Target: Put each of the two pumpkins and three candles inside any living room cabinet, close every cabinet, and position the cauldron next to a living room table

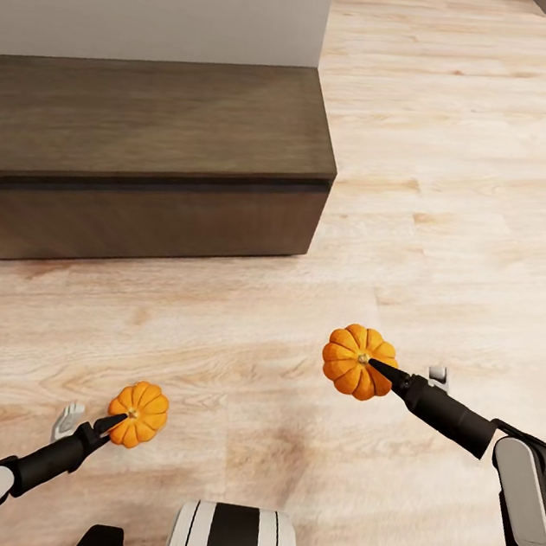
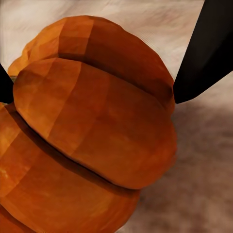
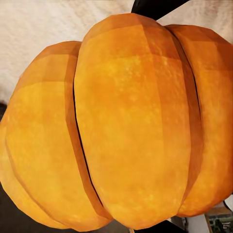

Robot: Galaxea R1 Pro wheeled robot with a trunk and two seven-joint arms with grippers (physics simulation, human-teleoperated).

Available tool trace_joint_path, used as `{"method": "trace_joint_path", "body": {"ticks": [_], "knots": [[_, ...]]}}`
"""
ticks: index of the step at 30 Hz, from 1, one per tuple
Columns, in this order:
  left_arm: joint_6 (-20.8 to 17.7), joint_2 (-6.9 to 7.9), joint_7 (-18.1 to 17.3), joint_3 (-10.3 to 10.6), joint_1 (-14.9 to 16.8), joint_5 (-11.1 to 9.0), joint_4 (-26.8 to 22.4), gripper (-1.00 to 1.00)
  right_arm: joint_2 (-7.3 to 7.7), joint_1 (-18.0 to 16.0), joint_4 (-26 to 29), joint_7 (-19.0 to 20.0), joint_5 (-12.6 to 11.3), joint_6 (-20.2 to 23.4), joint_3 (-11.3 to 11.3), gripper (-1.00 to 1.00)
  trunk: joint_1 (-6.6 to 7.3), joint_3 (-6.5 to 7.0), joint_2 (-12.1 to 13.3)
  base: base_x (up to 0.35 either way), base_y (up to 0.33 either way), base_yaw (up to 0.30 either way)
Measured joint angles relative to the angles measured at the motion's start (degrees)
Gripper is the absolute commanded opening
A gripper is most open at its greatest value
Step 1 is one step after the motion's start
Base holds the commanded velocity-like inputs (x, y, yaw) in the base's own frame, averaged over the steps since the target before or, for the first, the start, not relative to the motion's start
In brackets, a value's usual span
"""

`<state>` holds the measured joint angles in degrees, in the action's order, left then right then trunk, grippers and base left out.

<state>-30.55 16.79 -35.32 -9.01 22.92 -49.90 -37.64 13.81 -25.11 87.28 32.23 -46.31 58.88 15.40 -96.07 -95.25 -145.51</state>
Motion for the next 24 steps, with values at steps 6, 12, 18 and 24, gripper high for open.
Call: {"method": "trace_joint_path", "body": {"ticks": [6,12,18,24], "knots": [[-0.4,0.39,-3.2,-0.1,0.0,-0.3,-0.3,-1.00,-0.07,0.0,-0.3,0.0,0.1,0.0,0.0,-1.00,0.16,1.33,0.1,0.000,0.000,0.000],[-1.8,1.35,-9.1,-0.2,0.0,-0.4,-0.3,-1.00,-0.15,0.0,-0.6,-0.4,0.2,0.0,-0.1,-1.00,0.31,2.66,0.2,0.000,0.000,0.000],[-4.7,1.81,-12.0,-0.2,0.0,-0.9,-0.3,-1.00,-0.24,0.0,-0.8,-0.5,0.4,-0.3,-0.1,-1.00,0.46,3.99,0.2,0.000,0.000,0.000],[-11.3,1.83,-13.6,-0.1,-0.1,-1.2,-3.8,-1.00,-0.25,0.0,-1.0,-0.7,0.7,-2.7,-0.2,-1.00,0.62,5.32,0.3,0.000,0.000,0.000]]}}
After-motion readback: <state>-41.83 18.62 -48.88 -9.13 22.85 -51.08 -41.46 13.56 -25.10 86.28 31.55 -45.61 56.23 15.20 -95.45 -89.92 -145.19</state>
